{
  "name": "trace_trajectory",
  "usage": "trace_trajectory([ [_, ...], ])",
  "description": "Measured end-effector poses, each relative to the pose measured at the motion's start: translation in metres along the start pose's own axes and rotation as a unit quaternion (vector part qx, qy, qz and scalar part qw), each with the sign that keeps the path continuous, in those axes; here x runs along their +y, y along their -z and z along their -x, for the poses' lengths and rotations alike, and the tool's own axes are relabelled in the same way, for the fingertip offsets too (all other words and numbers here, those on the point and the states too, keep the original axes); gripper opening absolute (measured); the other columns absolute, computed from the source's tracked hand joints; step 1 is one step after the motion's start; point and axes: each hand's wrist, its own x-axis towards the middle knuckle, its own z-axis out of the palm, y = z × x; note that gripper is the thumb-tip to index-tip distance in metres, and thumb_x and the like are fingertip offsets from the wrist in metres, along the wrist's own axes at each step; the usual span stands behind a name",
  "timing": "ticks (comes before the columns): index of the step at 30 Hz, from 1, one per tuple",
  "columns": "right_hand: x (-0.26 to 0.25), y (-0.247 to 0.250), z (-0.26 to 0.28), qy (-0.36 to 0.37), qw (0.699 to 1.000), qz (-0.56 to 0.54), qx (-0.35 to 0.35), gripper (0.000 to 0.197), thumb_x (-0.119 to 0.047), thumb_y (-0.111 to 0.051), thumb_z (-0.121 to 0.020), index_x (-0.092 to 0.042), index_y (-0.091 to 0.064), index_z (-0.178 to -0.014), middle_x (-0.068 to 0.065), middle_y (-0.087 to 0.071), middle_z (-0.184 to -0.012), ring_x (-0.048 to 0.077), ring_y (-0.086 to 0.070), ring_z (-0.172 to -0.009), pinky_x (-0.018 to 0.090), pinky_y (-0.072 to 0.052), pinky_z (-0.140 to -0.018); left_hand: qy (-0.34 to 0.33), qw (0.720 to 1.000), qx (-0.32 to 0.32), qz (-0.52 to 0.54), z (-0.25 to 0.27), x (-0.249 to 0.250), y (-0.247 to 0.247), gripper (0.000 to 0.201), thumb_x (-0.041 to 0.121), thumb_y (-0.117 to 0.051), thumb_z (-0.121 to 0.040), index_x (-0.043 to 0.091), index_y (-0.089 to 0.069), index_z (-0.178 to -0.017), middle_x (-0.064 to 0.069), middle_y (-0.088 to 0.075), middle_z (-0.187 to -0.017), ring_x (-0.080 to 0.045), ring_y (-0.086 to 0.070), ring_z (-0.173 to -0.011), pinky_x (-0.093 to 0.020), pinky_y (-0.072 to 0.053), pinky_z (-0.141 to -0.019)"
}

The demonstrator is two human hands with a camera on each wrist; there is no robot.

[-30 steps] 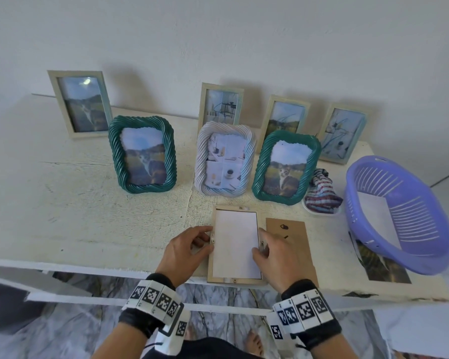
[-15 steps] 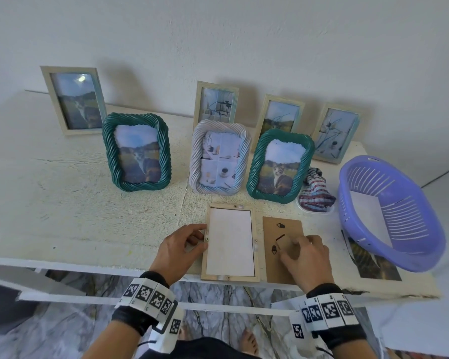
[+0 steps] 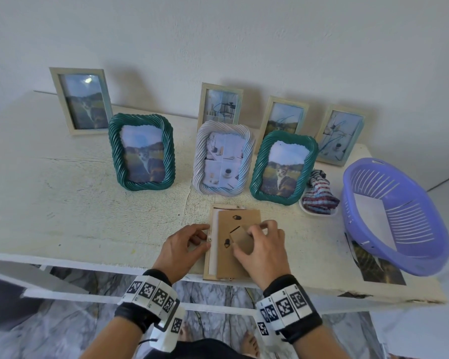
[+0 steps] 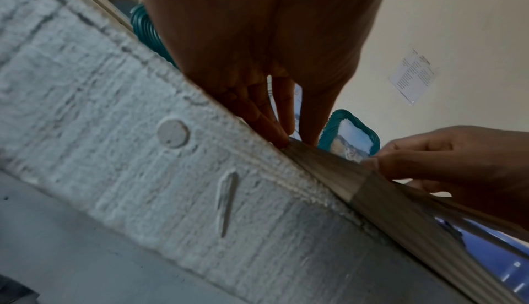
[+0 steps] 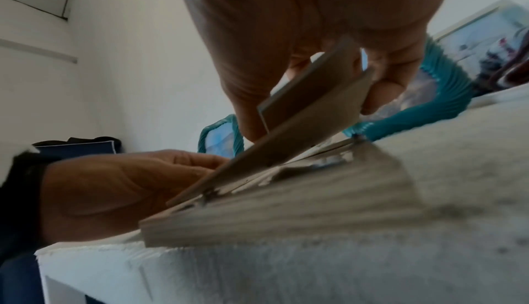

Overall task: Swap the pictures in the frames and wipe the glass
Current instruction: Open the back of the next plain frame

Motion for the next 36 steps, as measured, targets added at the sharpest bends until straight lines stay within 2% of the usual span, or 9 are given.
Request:
trace_trajectory([
  [7, -0.007, -0.017, -0.002, 0.009, 0.998, 0.067, 0.013, 0.047, -0.060, -0.054, -0.084, -0.027, -0.058, -0.117, 0.002, -0.044, -0.114, 0.020, -0.042, -0.101, 0.031, -0.045, -0.083, -0.017, 1.000, 0.004, -0.005, 0.000, -0.004, -0.001, 0.036, 0.027, -0.072, -0.083, 0.028, -0.064, -0.118, 0.013, -0.066, -0.093, -0.009, -0.061, -0.088, -0.015, -0.048, -0.075],
  [12, 0.002, -0.018, -0.005, 0.028, 0.998, 0.058, -0.003, 0.047, -0.062, -0.054, -0.084, -0.026, -0.059, -0.114, 0.002, -0.044, -0.115, 0.020, -0.040, -0.102, 0.029, -0.046, -0.079, -0.014, 1.000, 0.006, -0.005, 0.000, -0.003, -0.002, 0.036, 0.030, -0.072, -0.082, 0.029, -0.064, -0.117, 0.013, -0.066, -0.093, -0.008, -0.061, -0.088, -0.014, -0.047, -0.075],
  [14, 0.011, -0.016, -0.007, 0.045, 0.999, 0.014, -0.019, 0.041, -0.055, -0.056, -0.086, -0.024, -0.063, -0.112, 0.002, -0.044, -0.116, 0.020, -0.041, -0.103, 0.026, -0.044, -0.080, -0.015, 1.000, 0.006, -0.005, 0.001, -0.003, -0.002, 0.039, 0.038, -0.067, -0.080, 0.030, -0.063, -0.117, 0.013, -0.066, -0.093, -0.008, -0.061, -0.088, -0.015, -0.048, -0.075],
  [18, 0.042, -0.004, -0.015, 0.050, 0.992, -0.099, -0.052, 0.025, -0.019, -0.063, -0.087, -0.019, -0.065, -0.111, -0.001, -0.047, -0.111, 0.016, -0.054, -0.098, 0.025, -0.046, -0.085, -0.016, 1.000, 0.008, -0.004, 0.001, -0.006, -0.002, 0.044, 0.047, -0.061, -0.077, 0.030, -0.064, -0.118, 0.014, -0.066, -0.093, -0.008, -0.061, -0.088, -0.018, -0.050, -0.076],
  [21, 0.060, 0.006, -0.021, 0.076, 0.981, -0.139, -0.111, 0.023, -0.011, -0.064, -0.085, -0.023, -0.066, -0.104, -0.005, -0.056, -0.103, 0.006, -0.057, -0.089, 0.019, -0.048, -0.080, -0.017, 1.000, 0.012, -0.007, 0.001, -0.006, -0.003, 0.042, 0.044, -0.063, -0.079, 0.029, -0.064, -0.118, 0.014, -0.065, -0.093, -0.009, -0.061, -0.088, -0.020, -0.051, -0.076],
  [23, 0.066, 0.011, -0.025, 0.096, 0.977, -0.134, -0.132, 0.020, -0.011, -0.065, -0.085, -0.025, -0.067, -0.100, -0.008, -0.058, -0.101, 0.003, -0.057, -0.087, 0.011, -0.043, -0.074, -0.020, 1.000, 0.013, -0.007, 0.001, -0.006, -0.003, 0.044, 0.047, -0.062, -0.078, 0.029, -0.064, -0.118, 0.014, -0.065, -0.093, -0.008, -0.061, -0.088, -0.020, -0.051, -0.076],
  [27, 0.069, 0.018, -0.037, 0.123, 0.972, -0.115, -0.165, 0.013, -0.015, -0.068, -0.085, -0.025, -0.065, -0.092, -0.008, -0.057, -0.097, 0.004, -0.058, -0.083, 0.011, -0.042, -0.070, -0.018, 1.000, 0.010, -0.007, 0.001, -0.006, -0.003, 0.051, 0.056, -0.057, -0.075, 0.030, -0.064, -0.118, 0.014, -0.065, -0.093, -0.009, -0.061, -0.087, -0.021, -0.051, -0.077],
  [31, 0.069, 0.020, -0.047, 0.130, 0.966, -0.101, -0.201, 0.011, -0.022, -0.071, -0.083, -0.021, -0.061, -0.087, -0.010, -0.053, -0.094, 0.003, -0.055, -0.082, 0.014, -0.040, -0.071, -0.009, 1.000, 0.017, -0.014, 0.001, -0.005, -0.004, 0.043, 0.044, -0.063, -0.078, 0.029, -0.062, -0.118, 0.014, -0.066, -0.093, -0.009, -0.061, -0.086, -0.025, -0.052, -0.076],
  [36, 0.068, 0.015, -0.046, 0.134, 0.969, -0.094, -0.185, 0.017, -0.027, -0.071, -0.084, -0.019, -0.056, -0.085, -0.010, -0.051, -0.091, 0.003, -0.053, -0.081, 0.011, -0.037, -0.066, -0.005, 1.000, 0.023, -0.009, 0.002, -0.004, -0.005, 0.032, 0.039, -0.068, -0.080, 0.030, -0.061, -0.109, 0.015, -0.066, -0.090, -0.007, -0.061, -0.085, -0.020, -0.049, -0.073],
])
